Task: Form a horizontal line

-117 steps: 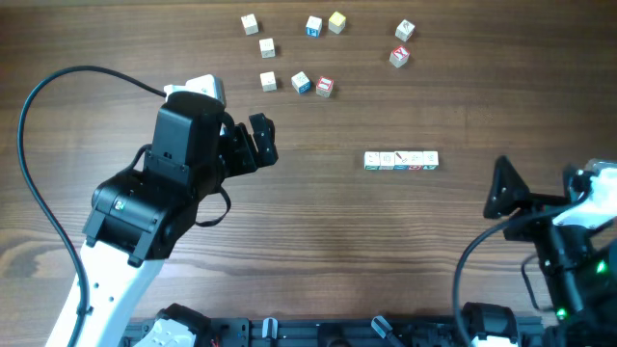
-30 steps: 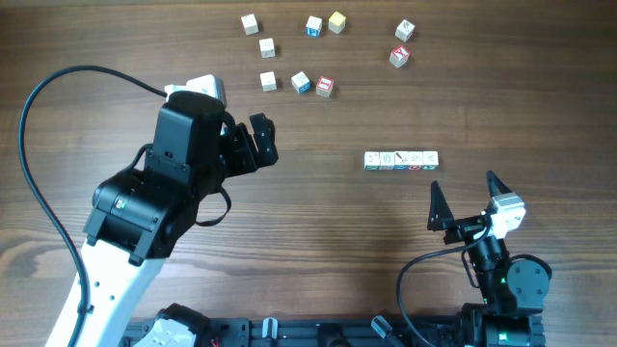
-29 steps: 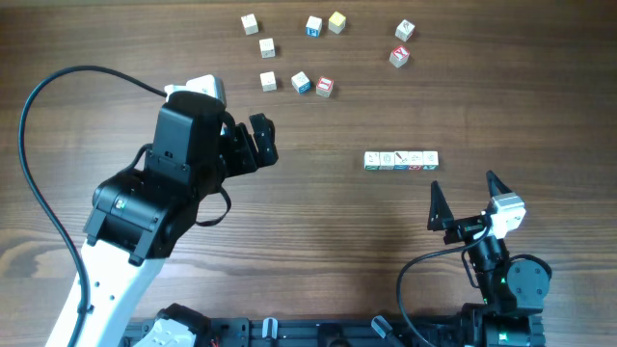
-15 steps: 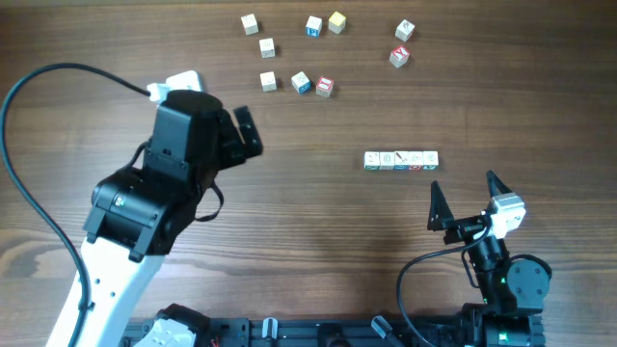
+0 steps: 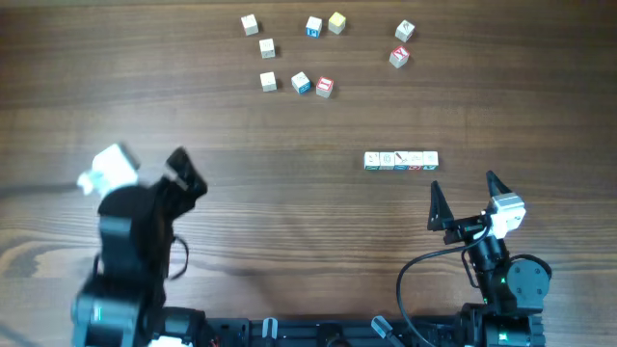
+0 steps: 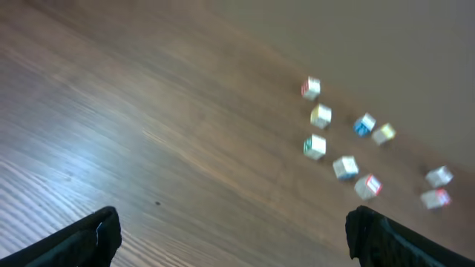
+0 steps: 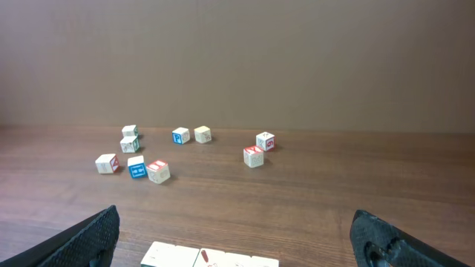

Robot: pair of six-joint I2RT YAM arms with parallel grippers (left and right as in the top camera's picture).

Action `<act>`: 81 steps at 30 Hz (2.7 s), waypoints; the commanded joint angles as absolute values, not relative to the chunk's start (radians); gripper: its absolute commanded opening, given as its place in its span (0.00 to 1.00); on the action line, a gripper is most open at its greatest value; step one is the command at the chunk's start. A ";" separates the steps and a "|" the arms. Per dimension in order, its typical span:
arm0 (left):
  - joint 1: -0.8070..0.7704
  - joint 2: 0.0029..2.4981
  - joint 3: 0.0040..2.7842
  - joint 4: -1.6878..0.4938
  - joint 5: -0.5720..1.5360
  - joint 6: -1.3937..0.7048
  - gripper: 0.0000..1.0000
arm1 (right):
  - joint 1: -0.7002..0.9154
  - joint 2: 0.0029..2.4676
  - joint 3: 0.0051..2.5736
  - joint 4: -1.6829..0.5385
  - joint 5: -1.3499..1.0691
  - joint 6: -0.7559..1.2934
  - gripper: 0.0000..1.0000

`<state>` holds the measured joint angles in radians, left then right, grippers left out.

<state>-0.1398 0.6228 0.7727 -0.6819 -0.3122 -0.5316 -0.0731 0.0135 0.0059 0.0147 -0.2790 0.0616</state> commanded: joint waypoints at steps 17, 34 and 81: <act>-0.007 0.036 0.120 -0.174 -0.262 -0.503 1.00 | -0.069 0.005 0.005 0.021 -0.262 0.060 1.00; -0.002 0.003 0.006 -0.074 -0.022 -0.165 1.00 | -0.069 0.005 0.005 0.021 -0.262 0.059 1.00; -0.079 0.004 0.006 -0.068 -0.053 -0.277 1.00 | -0.069 0.005 0.005 0.021 -0.262 0.059 1.00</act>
<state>-0.0731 0.0139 0.0139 -0.0738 -0.0536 -0.2687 -0.0731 0.0135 0.0059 0.0154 -0.2787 0.0616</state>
